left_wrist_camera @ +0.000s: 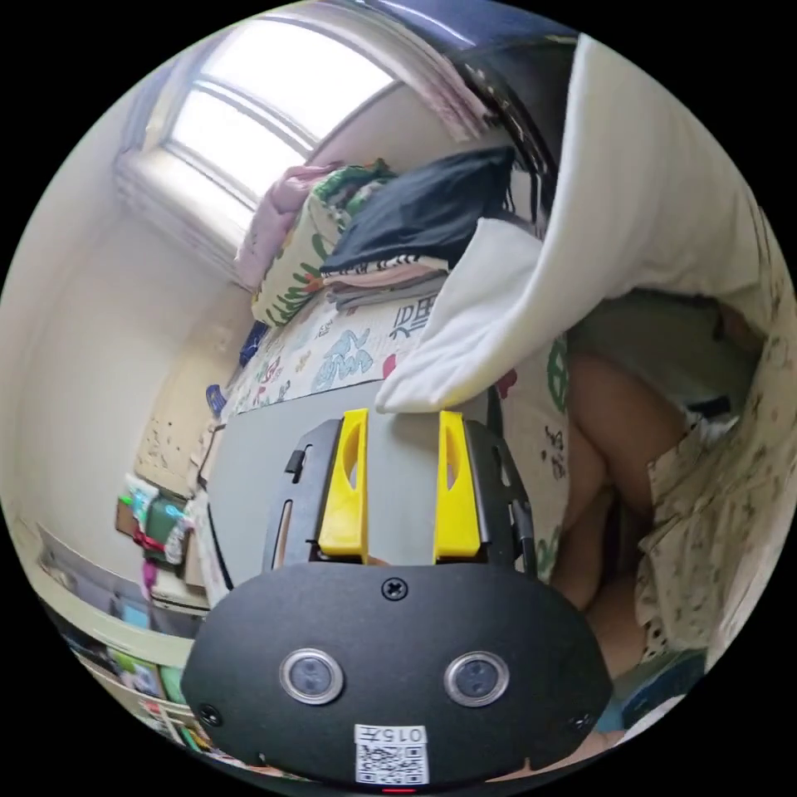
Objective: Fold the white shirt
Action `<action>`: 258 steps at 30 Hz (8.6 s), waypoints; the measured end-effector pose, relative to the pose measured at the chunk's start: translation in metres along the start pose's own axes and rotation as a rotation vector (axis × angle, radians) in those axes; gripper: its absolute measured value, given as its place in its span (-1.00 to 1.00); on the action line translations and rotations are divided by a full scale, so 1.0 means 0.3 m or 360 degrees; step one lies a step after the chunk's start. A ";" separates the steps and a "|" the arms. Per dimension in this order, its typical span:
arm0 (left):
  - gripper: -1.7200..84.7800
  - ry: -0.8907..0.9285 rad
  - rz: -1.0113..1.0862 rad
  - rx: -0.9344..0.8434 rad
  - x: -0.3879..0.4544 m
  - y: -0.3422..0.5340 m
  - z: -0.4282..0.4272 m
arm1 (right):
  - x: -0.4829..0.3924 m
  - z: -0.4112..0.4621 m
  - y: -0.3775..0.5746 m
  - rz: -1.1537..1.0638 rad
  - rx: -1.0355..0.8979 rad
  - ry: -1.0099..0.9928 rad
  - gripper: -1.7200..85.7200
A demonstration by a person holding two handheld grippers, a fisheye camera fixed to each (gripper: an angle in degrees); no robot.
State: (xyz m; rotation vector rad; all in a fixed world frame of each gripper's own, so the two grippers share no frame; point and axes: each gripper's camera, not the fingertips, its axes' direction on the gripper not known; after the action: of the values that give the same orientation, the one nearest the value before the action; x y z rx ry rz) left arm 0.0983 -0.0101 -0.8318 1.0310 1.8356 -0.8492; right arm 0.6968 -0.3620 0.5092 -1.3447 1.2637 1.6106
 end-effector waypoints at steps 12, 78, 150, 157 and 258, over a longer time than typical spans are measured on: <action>-0.73 0.0056 0.0463 0.0193 0.129 -0.152 0.238 | 0.023 -0.018 0.145 0.0171 0.0080 0.0100 -0.86; -0.93 -0.0539 -0.1566 -0.0448 -0.957 -1.450 -0.537 | 1.766 3.085 0.584 0.1309 -0.1497 0.0749 -0.87; -0.80 -0.0249 -0.1174 0.0949 -0.266 -1.506 -2.068 | 0.621 2.068 0.250 0.0151 -0.1608 0.0276 -0.72; -0.72 -0.0413 -0.1771 0.0830 -0.162 -1.245 -1.999 | 0.623 1.712 0.345 0.0405 -0.1323 0.0514 -0.72; -0.85 0.0321 -0.0385 0.0192 -0.178 -0.290 -0.706 | 0.811 1.501 1.722 -0.0575 -0.2073 -0.0047 -0.78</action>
State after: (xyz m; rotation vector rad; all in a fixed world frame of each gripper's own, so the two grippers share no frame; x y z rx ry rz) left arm -0.0348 0.1144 -0.6833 1.0125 2.1331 -1.0412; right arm 0.0240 -0.1079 0.4007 -2.0546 -0.2571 2.1909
